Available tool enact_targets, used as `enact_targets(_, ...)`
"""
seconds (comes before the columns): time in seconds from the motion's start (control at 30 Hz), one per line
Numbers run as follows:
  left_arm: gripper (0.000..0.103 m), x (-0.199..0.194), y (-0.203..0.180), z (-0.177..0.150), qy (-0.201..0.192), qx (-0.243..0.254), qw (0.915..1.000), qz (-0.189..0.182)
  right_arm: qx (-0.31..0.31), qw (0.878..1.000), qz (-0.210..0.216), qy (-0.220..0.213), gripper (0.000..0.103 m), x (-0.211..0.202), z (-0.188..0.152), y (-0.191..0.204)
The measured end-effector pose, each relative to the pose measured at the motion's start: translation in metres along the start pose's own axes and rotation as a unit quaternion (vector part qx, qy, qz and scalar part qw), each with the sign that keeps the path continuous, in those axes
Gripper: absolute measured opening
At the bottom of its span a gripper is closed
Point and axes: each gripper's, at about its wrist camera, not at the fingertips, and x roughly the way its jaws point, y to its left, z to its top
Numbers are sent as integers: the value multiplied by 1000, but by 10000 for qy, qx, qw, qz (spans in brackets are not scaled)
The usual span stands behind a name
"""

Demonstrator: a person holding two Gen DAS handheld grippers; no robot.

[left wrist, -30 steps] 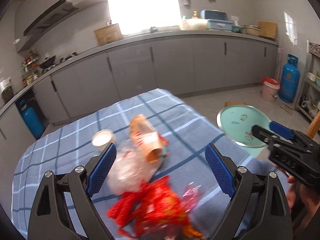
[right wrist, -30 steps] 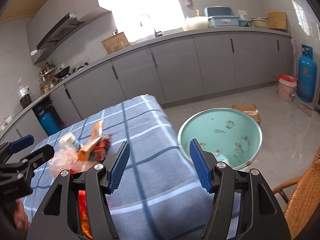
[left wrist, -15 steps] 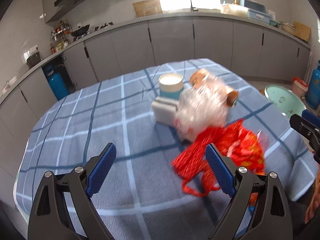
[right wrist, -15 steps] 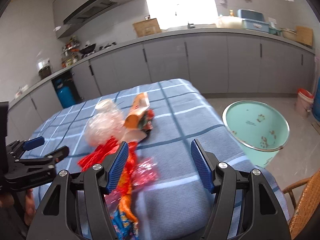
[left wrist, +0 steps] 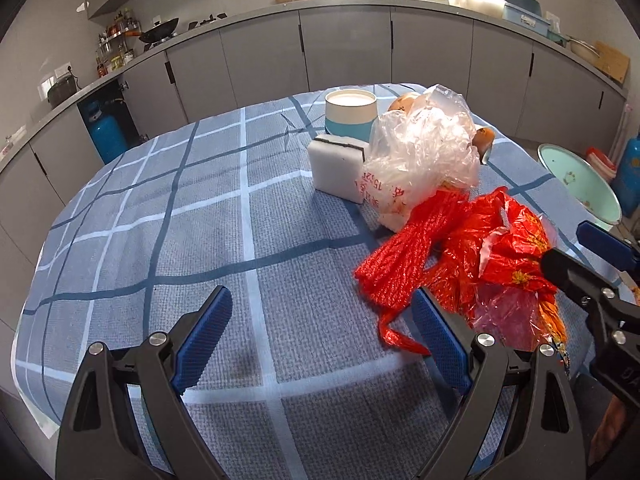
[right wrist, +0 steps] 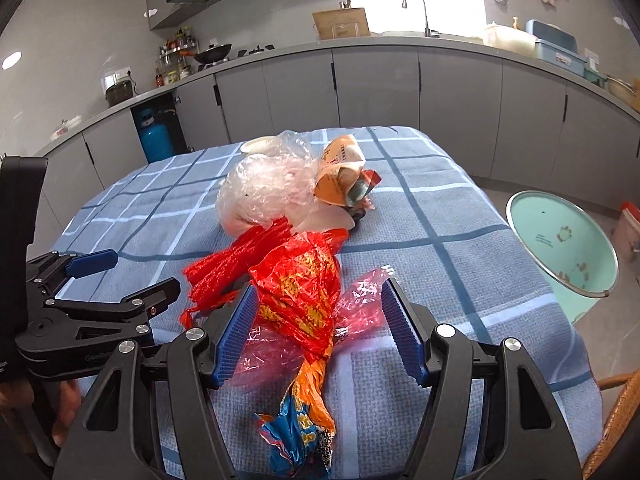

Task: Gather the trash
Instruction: 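Grasp the red printed wrapper with the right tool while the left grasps the red mesh bag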

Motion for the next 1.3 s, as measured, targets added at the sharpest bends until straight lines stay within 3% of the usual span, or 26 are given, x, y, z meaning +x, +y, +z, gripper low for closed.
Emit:
enact_targets(0.03, 90, 0, -1, -1, 3, 21, 10000, -12, -11, 10000, 9, 29, 63, 2, -1, 1)
enact_targets(0.13, 90, -1, -5, -1, -12, 60, 10000, -57, -69, 9998, 87, 138, 48, 7, -3, 3)
enact_targets(0.2, 89, -2, -6, -2, -32, 64, 9999, -90, -95, 9996, 154, 227, 32, 11, -5, 4)
enact_targets(0.3, 90, -2, -7, -1, -11, 51, 9999, -127, -127, 9993, 191, 311, 25, 14, -7, 4)
enact_targets(0.7, 89, 11, -15, 7, 49, 117, 9997, -215, 86, 9991, 273, -326, 21, -17, 2, -5)
enact_targets(0.87, 88, 26, -25, 16, 87, 200, 9991, -358, 205, 9989, 238, -360, 21, -17, 2, -12)
enact_targets(1.07, 66, 44, -28, 19, 371, 140, 9972, -639, 235, 9987, 243, -370, 21, -18, 1, -14)
enact_targets(1.13, 42, 44, -26, 19, 377, 128, 9967, -706, 251, 9987, 244, -375, 21, -18, 0, -15)
enact_targets(1.23, 26, 39, -22, 19, 361, 118, 9959, -821, 266, 9986, 248, -396, 21, -19, 0, -16)
enact_targets(1.3, 23, 31, -19, 20, 277, 121, 9961, -830, 258, 9984, 241, -436, 21, -21, 0, -16)
